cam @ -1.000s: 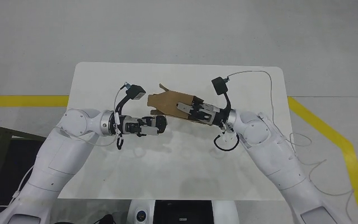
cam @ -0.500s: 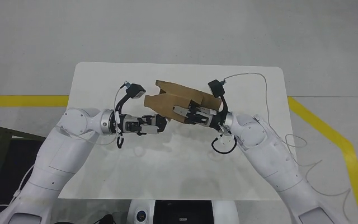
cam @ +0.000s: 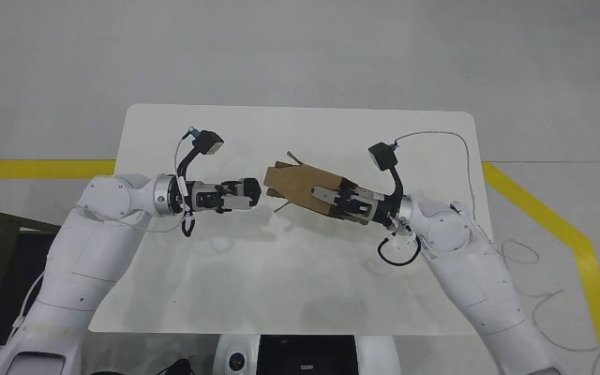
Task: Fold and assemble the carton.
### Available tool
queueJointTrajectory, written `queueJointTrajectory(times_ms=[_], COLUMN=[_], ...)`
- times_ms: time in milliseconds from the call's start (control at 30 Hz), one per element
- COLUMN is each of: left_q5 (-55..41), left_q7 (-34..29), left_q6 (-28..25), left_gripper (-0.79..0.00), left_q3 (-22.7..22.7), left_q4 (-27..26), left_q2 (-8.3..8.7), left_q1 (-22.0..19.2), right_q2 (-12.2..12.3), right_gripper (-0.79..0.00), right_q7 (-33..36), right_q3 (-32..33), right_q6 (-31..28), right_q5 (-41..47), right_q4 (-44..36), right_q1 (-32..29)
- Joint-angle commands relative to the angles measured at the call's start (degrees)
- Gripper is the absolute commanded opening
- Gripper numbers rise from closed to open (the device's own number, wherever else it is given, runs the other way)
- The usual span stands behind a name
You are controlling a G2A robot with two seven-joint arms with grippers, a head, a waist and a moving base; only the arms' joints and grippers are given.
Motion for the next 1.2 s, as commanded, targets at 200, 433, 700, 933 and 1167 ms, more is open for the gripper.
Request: queueJointTrajectory(times_ms=[200, 433, 700, 933, 1167], left_q5=[12.0, 17.8, 22.9, 25.3, 26.8], left_q7=[4.3, 7.3, 10.7, 15.3, 16.5], left_q6=[-4.3, -7.2, -8.3, -6.6, -5.7], left_gripper=[0.0, 0.0, 0.0, 0.0, 0.0], left_q3=[1.2, 2.8, 5.2, 6.8, 7.9], left_q4=[-0.4, 0.3, -0.2, -0.5, 0.5], left_q2=[0.45, 0.6, 0.11, -0.47, -0.8], left_q1=[0.9, 1.2, 0.4, -0.3, -1.2], right_q2=[1.7, 2.6, 2.4, 2.1, 2.1], right_gripper=[-0.785, -0.785, -0.785, -0.785, -0.785], right_q7=[6.0, 10.1, 10.7, 10.3, 10.4], right_q3=[5.2, 7.0, 5.1, 3.1, 2.6], right_q6=[1.7, 1.6, -0.1, -1.3, -1.9], right_q5=[5.9, 9.1, 11.6, 12.4, 12.7], right_q4=[-5.3, -7.0, -6.6, -5.3, -4.6], right_q1=[-6.0, -8.5, -8.2, -7.2, -6.7])
